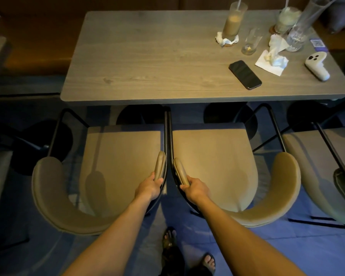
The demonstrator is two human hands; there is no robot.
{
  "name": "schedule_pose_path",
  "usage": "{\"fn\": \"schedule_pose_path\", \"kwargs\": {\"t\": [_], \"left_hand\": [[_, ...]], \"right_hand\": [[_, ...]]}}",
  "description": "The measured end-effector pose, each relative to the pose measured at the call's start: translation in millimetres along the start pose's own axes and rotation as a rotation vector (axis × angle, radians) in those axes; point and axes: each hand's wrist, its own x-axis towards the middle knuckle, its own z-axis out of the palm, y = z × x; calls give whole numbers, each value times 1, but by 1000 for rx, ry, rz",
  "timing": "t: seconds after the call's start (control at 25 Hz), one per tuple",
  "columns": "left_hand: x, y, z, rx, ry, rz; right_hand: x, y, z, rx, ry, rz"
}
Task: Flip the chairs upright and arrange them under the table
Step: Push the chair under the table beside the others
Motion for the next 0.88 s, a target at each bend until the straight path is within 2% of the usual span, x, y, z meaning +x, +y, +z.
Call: {"fn": "schedule_pose_path", "kwargs": {"t": [0.4, 0.56, 0.72, 0.88], "left_hand": [[-9, 7, 7, 27, 91, -49], [0, 7, 7, 58, 19, -15], [1, 2, 12, 57, 31, -11], [-7, 9, 10, 36, -86, -29]], "right_hand": [[4, 1, 1, -21, -8, 10], [5, 4, 1, -30, -1, -30], [4, 3, 3, 0, 10, -9], [-8, 3, -9, -32, -62, -56]]}}
